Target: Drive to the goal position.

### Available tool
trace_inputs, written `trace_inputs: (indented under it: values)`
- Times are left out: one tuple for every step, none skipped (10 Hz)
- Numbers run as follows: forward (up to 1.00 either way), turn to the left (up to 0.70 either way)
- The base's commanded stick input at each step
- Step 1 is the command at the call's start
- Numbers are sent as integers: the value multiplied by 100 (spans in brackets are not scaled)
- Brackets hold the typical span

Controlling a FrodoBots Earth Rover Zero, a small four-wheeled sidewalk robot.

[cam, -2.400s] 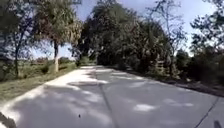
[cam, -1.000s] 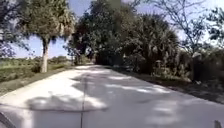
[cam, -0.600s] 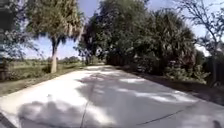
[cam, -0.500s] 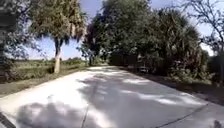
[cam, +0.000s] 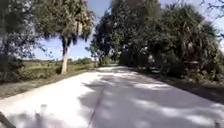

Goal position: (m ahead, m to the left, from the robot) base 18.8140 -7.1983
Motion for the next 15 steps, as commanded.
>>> trace_inputs:
  values:
    - [85,0]
    - [85,0]
    - [85,0]
    - [85,0]
    - [85,0]
    - [85,0]
    - [85,0]
    - [85,0]
    - [85,0]
    - [85,0]
    - [85,0]
    - [85,0]
    - [85,0]
    - [85,0]
    - [85,0]
